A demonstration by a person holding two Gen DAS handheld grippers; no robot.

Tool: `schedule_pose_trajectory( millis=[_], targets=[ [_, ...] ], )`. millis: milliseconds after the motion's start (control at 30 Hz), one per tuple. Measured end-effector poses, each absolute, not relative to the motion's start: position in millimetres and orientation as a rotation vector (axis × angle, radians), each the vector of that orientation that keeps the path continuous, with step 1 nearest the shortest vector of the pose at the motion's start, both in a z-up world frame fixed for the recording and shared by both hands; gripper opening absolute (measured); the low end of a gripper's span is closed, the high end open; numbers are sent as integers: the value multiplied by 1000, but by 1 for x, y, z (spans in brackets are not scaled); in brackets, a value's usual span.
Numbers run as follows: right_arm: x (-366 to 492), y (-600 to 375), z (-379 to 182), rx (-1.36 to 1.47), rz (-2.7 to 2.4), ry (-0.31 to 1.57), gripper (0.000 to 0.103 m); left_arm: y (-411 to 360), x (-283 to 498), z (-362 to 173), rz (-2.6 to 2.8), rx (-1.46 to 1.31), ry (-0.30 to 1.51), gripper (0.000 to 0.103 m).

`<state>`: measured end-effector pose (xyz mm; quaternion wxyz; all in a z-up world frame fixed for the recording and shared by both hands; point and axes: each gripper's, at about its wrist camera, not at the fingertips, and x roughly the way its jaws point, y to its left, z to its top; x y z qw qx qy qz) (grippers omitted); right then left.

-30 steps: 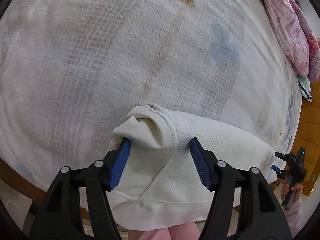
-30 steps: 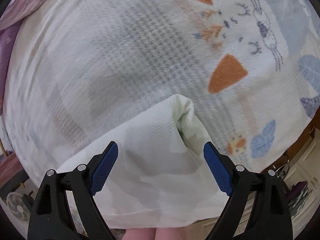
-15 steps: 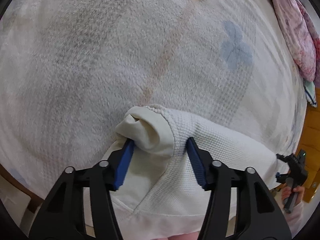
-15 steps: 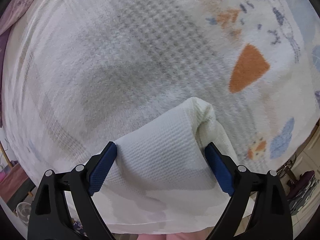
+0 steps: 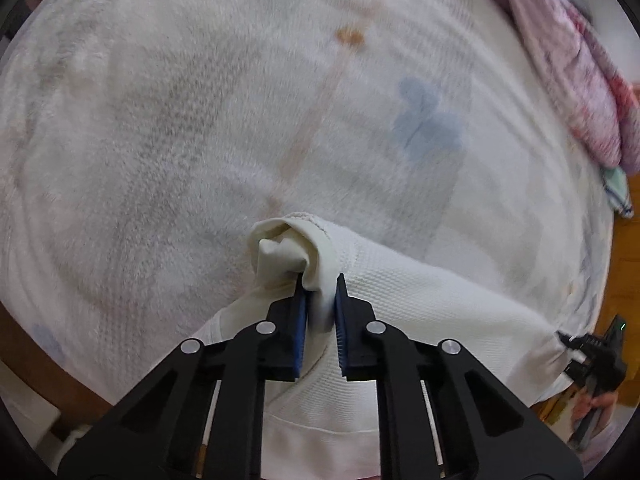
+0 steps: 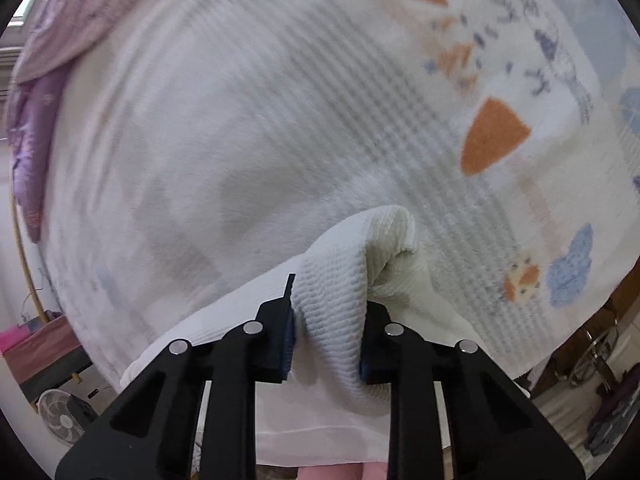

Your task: Fold large clothes

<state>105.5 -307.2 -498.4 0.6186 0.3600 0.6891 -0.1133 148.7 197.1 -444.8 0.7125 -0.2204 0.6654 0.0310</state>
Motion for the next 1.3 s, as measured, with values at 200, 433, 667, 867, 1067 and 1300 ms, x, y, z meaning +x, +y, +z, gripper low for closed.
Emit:
schedule_pose_trajectory(
  millis=[200,433,667,867,1067,1300],
  targets=[
    [119,-305,-458,863,-200,1509,18,190,163,-399,29,-503,1369,10],
    [205,-307,-413,828,-94,1382,17,181,236,-356,3,-500,1256,9],
    [305,-335,-415,857,-114,1335,26,161,341,-354,-42,-469,1262,13],
    [323,-350,-428,800,-279,1394,82,148,353,-383,-8,-425,1370,56],
    [264,-345,-442,718,-289,1508,83,163,287,-424,93,-540,1522,60],
    [168,-332,-475,755,-337,1637,85,171,236,-485,135,-795,1612,60]
  ],
)
